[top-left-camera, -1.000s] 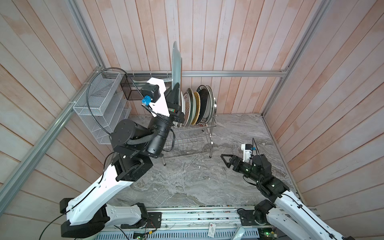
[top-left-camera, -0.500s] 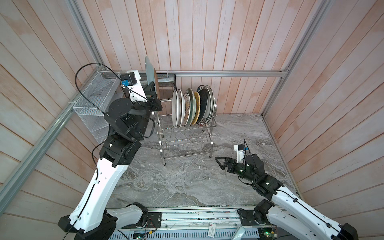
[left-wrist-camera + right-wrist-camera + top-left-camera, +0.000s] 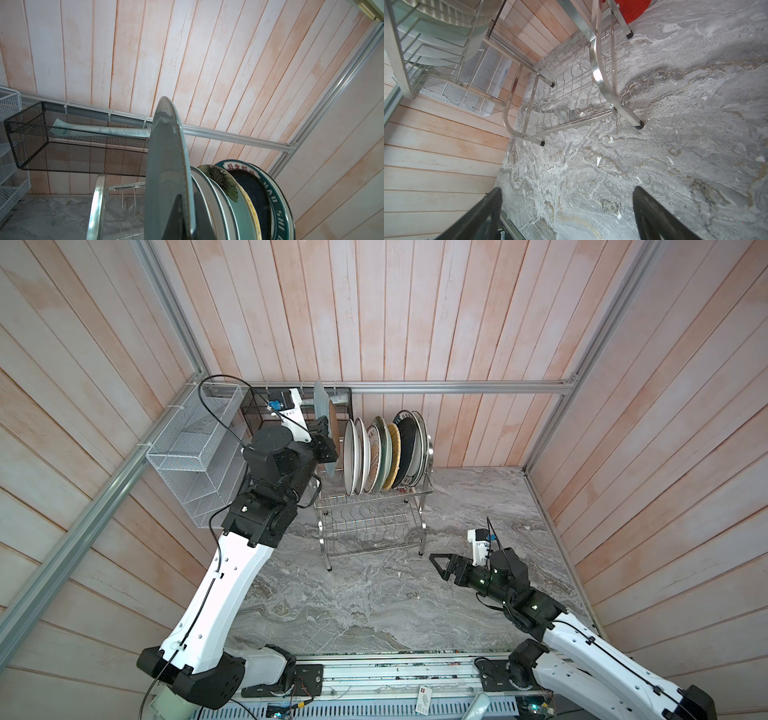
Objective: Load the plates into the dish rack
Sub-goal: 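Lower the green plate into the front rack slot with the left gripper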
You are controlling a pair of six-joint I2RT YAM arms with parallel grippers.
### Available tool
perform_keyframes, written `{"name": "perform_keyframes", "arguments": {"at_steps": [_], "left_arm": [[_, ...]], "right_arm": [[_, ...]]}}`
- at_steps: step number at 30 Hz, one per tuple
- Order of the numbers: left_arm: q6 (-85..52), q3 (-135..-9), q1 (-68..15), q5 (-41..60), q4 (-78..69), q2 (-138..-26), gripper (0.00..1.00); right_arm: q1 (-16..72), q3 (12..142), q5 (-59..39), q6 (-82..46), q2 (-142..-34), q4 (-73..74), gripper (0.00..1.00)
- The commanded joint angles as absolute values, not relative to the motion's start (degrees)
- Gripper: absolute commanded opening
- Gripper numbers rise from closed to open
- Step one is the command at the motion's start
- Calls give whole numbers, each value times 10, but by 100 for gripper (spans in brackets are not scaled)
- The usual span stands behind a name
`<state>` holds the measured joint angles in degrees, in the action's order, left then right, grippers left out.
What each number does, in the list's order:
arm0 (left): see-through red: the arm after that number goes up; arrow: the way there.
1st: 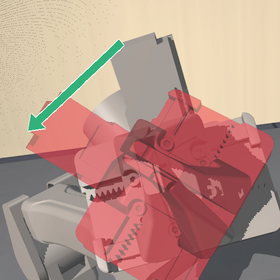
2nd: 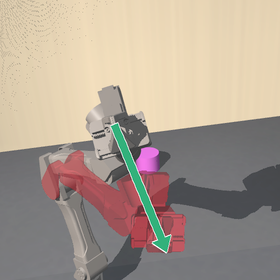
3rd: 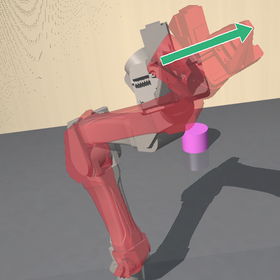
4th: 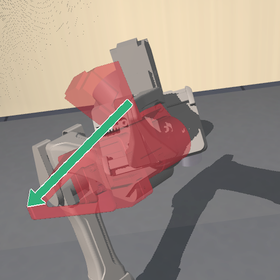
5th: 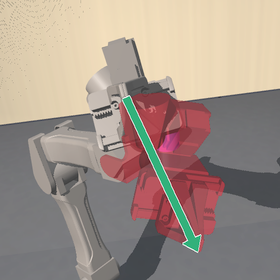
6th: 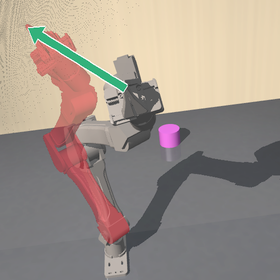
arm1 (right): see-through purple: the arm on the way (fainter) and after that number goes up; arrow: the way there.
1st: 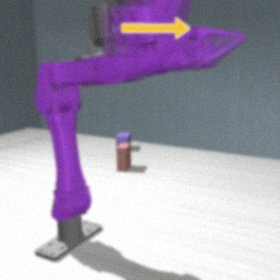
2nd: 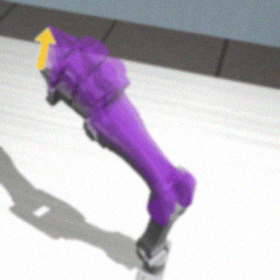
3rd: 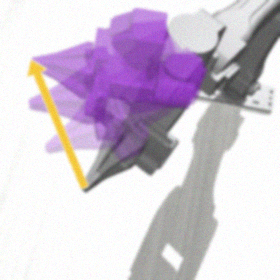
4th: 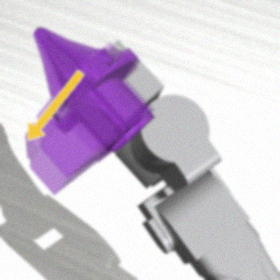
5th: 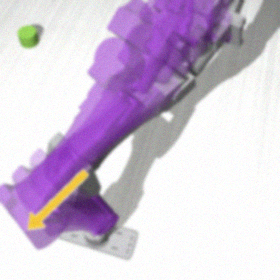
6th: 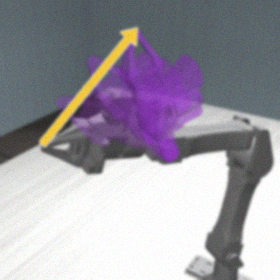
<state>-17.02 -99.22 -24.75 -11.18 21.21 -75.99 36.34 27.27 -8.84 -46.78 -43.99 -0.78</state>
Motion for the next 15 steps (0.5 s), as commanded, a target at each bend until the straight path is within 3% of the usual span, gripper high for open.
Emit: {"name": "perform_keyframes", "arguments": {"at_steps": [1, 15], "left_arm": [[-186, -984, -245, -126, 138, -753, 0], [-201, -913, -256, -150, 134, -739, 0]], "right_arm": [[367, 284, -82, -458, -439, 7, 98], [367, 278, -83, -459, -432, 8, 98]]}}
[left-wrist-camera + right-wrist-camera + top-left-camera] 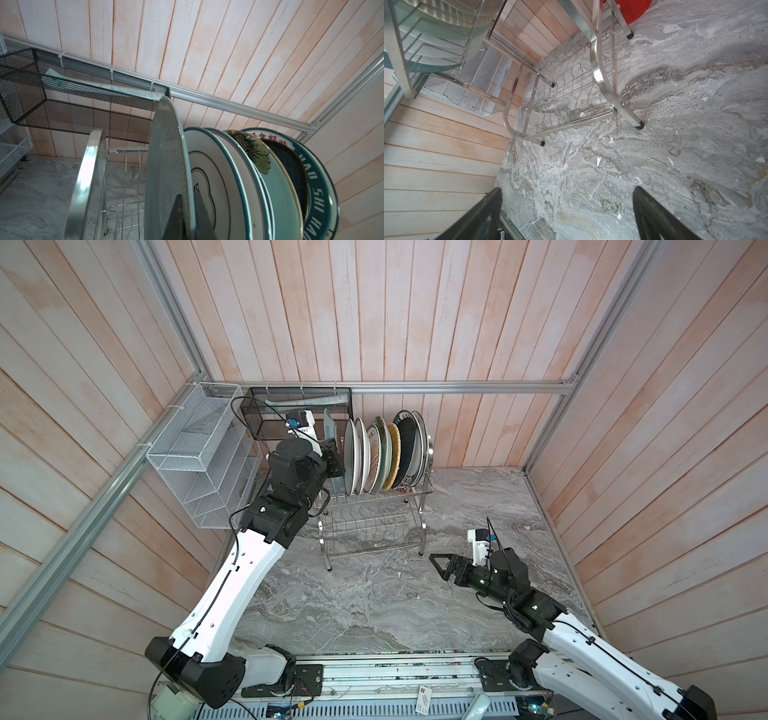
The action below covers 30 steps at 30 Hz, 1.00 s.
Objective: Load the plates into the dish rack
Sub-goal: 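Lower the green plate into the front rack slot with the left gripper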
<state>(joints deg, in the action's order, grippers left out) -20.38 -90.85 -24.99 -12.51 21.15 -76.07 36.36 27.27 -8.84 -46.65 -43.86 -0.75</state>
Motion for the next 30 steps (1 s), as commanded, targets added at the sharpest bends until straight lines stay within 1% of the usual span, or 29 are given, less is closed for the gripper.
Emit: {"name": "perform_keyframes", "arguments": {"at_steps": [1, 19, 30], "left_arm": [[-198, -910, -261, -158, 135, -740, 0], [-120, -865, -354, -298, 120, -739, 0], [-113, -849, -363, -317, 121, -745, 0]], "right_arm": [[367, 278, -83, -460, -432, 8, 98], [367, 275, -83, -462, -412, 0, 98], [367, 266, -80, -467, -394, -7, 98]]}}
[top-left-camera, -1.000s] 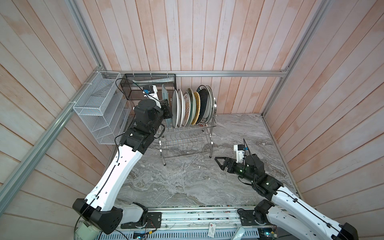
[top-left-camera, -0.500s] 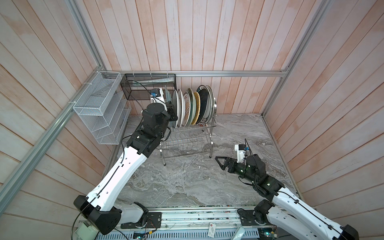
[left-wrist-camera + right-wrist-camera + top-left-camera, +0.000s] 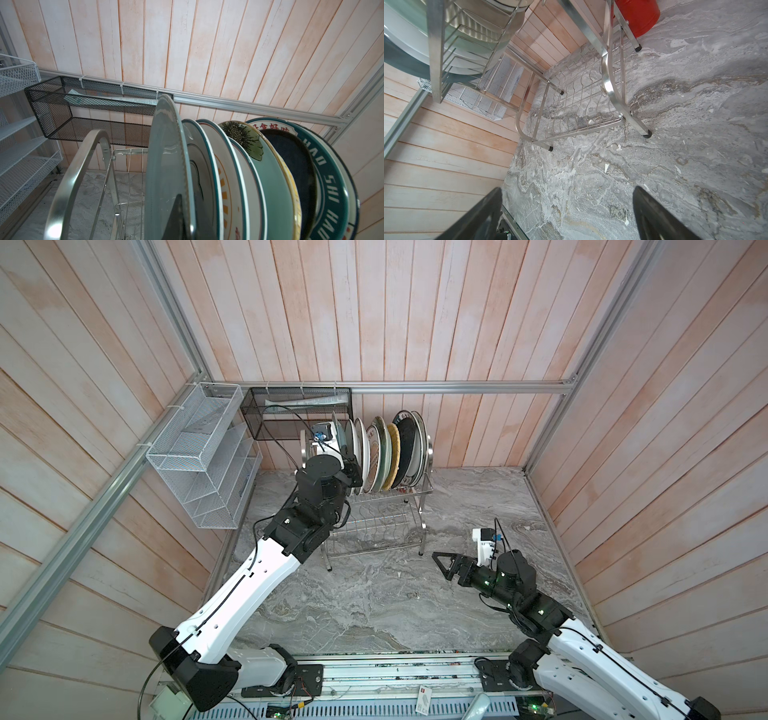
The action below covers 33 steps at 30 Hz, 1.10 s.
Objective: Load the plates into the dish rack
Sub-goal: 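Lower the green plate into the front rack slot with the left gripper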
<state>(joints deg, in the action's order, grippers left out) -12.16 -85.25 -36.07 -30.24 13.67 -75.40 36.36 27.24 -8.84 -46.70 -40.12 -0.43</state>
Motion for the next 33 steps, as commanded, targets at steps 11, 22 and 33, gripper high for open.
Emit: {"name": "perform_keyframes", "arguments": {"at_steps": [11, 22, 33], "left_arm": [[-96, -852, -364, -314, 129, -753, 3], [-85, -841, -364, -309, 139, -746, 16], [-92, -849, -364, -307, 147, -742, 24]], "right_arm": [[367, 266, -76, -464, -385, -16, 98], [367, 266, -74, -466, -385, -13, 98], [367, 266, -74, -467, -380, -16, 98]]}}
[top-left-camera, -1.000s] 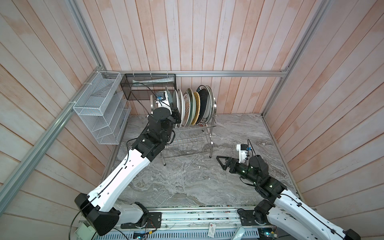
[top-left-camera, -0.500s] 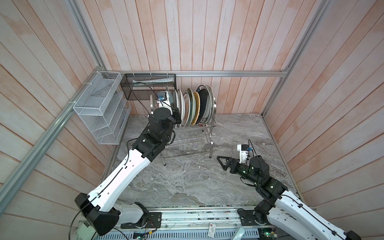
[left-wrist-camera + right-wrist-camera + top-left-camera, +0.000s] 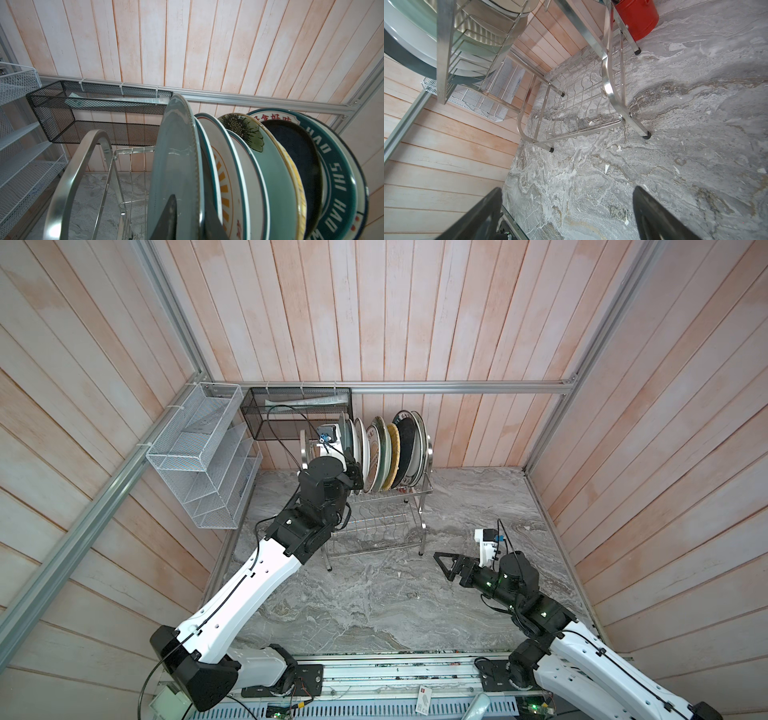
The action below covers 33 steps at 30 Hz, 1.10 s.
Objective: Load the plates into the dish rack
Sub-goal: 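Lower the green plate into the front rack slot with the left gripper, then open the left gripper and draw it back from the rack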
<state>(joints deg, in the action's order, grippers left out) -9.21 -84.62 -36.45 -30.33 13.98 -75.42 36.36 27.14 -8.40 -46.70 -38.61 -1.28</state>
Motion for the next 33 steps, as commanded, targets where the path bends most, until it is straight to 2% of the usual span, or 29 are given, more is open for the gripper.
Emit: {"name": "perform_keyframes", "arguments": {"at_steps": [1, 19, 31, 32, 33], "left_arm": [[-94, -854, -364, -307, 150, -741, 24], [-115, -948, -364, -262, 204, -714, 29], [-120, -977, -362, -175, 262, -664, 31], [-120, -976, -361, -163, 269, -656, 33], [-120, -975, -362, -150, 277, -647, 39]], "right_arm": [[367, 266, -74, -466, -380, -17, 98], [367, 281, -69, -454, -378, -31, 98], [366, 313, -49, -422, -377, -67, 98], [367, 319, -44, -416, -377, -73, 98], [366, 326, -36, -410, -377, -80, 98]]}}
